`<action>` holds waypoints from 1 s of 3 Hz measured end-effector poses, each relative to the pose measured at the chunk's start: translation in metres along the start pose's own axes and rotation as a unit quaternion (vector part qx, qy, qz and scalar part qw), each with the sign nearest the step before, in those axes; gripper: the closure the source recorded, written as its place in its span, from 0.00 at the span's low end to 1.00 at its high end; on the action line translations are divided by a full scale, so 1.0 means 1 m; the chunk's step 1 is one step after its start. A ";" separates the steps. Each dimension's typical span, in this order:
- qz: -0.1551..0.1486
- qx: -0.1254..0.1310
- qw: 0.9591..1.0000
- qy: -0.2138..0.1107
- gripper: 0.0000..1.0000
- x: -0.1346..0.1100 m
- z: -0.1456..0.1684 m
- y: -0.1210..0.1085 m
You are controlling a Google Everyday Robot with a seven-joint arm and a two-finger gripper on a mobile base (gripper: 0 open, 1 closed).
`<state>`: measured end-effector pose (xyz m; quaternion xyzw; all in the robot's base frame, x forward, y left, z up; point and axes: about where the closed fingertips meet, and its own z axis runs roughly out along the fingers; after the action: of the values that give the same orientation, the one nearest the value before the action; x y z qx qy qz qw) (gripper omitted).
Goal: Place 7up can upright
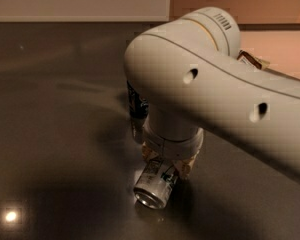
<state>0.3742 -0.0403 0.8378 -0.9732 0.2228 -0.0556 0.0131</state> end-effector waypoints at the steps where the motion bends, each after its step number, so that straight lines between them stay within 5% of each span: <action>1: -0.007 0.036 0.999 0.016 0.87 0.013 -0.020 -0.012; 2: -0.035 0.090 0.994 0.042 1.00 0.030 -0.046 -0.031; 3: -0.077 0.150 0.984 0.060 1.00 0.044 -0.067 -0.048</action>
Offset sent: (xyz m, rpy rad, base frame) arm 0.0642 0.0276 0.0802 0.2061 -0.2602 0.1817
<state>0.4264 -0.0165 0.9113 -0.9693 0.1365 -0.1480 0.1410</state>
